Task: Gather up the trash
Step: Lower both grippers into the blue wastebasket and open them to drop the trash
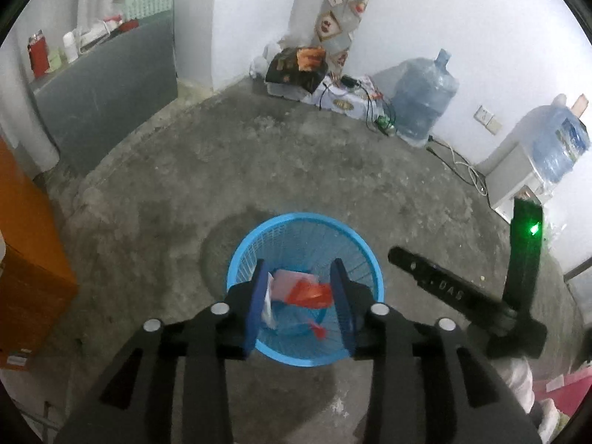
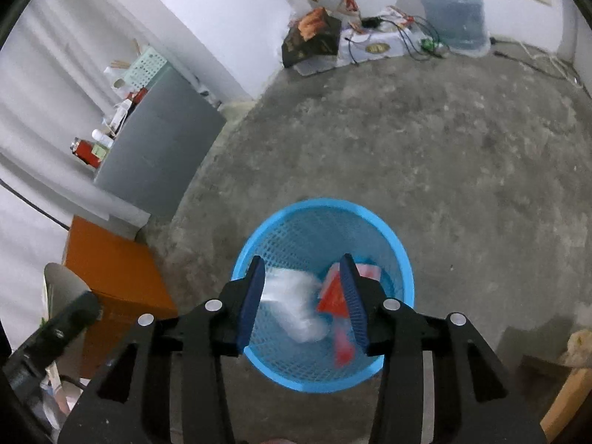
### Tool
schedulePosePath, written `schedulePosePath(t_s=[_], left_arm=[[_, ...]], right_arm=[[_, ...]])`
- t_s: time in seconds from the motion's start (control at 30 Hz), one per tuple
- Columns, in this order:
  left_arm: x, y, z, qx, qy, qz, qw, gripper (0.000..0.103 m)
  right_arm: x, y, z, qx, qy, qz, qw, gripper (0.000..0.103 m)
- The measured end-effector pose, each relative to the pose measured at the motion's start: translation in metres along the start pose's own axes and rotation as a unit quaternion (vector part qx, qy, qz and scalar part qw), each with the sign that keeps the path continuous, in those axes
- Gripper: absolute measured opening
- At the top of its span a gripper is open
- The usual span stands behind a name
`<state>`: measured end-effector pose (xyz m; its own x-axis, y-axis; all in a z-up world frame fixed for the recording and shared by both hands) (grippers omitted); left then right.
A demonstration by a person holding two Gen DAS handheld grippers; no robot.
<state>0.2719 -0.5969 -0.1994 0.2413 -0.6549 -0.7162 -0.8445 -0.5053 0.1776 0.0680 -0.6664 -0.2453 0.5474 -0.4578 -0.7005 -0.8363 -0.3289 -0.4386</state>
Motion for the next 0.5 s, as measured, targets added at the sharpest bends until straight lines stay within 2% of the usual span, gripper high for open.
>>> schedulePosePath(t_s=[0.17,0.23,0.5], left_arm=[[-0.027,-0.003,-0.008,0.001,0.022,0.001,0.9998,0.037],[-0.046,-0.003,-0.013,0.0,0.033,0.005,0.9995,0.038],[-0.155,-0.007,-0.016,-0.002,0.088,0.007,0.9961,0.05]], right_arm=[[-0.024,-0.002,0.002,-0.01,0.012,-0.006,1.0,0.042],[-0.034,-0.006,-0.001,-0.017,0.023,-0.011,1.0,0.045],[-0.105,-0.052,-0.004,-0.073,0.061,-0.063,0.993,0.059]])
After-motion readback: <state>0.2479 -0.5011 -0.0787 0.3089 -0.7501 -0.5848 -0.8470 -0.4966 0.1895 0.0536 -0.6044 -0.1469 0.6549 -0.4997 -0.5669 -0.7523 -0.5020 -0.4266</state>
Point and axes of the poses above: each gripper's, at about its wrist camera, not at the fingertips, and x roughly the way its jaws point, y to its right, z to its underside, the point moved 10 cm from there along x, roughly the way its jaws point, and after that the axes turned 12 degrees about y, right-handed, at the moved point
